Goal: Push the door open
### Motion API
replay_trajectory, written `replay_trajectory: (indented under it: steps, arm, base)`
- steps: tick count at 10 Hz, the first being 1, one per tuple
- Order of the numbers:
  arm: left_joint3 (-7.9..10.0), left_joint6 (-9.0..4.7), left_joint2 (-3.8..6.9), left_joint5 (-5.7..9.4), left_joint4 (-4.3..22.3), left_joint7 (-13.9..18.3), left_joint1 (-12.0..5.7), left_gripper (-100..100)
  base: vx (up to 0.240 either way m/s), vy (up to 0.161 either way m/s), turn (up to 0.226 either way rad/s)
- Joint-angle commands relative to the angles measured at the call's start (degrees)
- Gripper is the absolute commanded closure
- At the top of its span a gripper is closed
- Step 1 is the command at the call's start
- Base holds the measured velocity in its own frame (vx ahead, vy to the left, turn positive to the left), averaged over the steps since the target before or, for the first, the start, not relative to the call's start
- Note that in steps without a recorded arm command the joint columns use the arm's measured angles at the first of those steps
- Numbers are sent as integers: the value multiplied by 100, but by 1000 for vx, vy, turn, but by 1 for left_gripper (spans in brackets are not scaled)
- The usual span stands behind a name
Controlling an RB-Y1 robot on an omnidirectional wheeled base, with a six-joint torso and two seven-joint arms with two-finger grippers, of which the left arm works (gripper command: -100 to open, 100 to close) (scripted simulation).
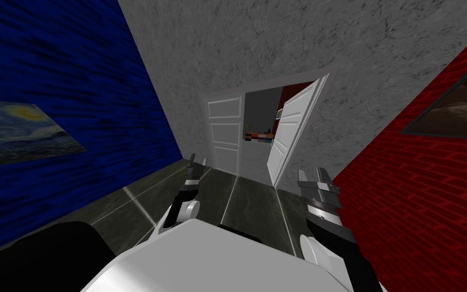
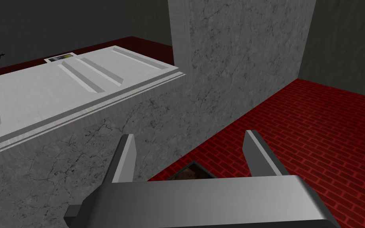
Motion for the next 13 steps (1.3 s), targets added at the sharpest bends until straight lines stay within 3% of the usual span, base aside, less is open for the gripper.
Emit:
replay_trajectory:
  steps: [1, 13]
  arm:
    - [-2, -42, 42, 19, 192, 155, -84, -100]
    - [-146, -462, 235, 116, 1964, 1402, -864, -100]
  base:
    - [110, 12, -14]
    - [94, 8, -23]
